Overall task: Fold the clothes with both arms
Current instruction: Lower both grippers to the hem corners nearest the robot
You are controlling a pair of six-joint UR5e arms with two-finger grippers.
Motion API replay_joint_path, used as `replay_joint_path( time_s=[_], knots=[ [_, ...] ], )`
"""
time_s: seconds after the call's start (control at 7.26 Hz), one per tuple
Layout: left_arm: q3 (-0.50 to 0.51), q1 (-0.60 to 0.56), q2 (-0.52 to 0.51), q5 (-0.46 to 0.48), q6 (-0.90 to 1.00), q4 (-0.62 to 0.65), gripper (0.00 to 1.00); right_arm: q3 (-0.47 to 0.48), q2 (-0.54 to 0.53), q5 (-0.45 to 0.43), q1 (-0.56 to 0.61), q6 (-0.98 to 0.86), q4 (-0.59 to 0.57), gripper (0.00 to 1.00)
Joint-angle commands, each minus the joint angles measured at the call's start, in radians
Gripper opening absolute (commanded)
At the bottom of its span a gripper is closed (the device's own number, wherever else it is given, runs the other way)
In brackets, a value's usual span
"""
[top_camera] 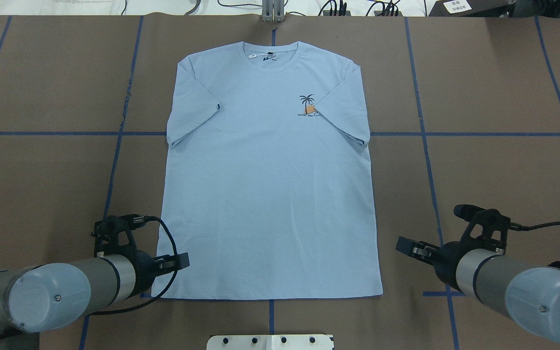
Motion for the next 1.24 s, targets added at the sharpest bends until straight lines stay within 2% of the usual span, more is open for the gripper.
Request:
replay_joint_path(
  time_s=[0.0,0.41,0.69,1.1],
  knots=[
    [0.002,0.041,0.046,0.004,-0.01,0.003,0.69,-0.003,0.063,-0.022,-0.018,0.012,-0.079,0.87],
    [0.011,0.087,0.046,0.005,-0.012,0.006,0.68,-0.003,0.063,-0.022,-0.025,0.018,-0.078,0.87],
    [0.013,0.092,0.043,0.004,-0.01,0.006,0.56,-0.003,0.063,-0.024,-0.025,0.018,-0.075,0.87],
    [0.014,0.092,0.047,0.002,-0.009,0.011,0.56,-0.003,0.063,-0.024,-0.025,0.018,-0.075,0.88]
  ],
)
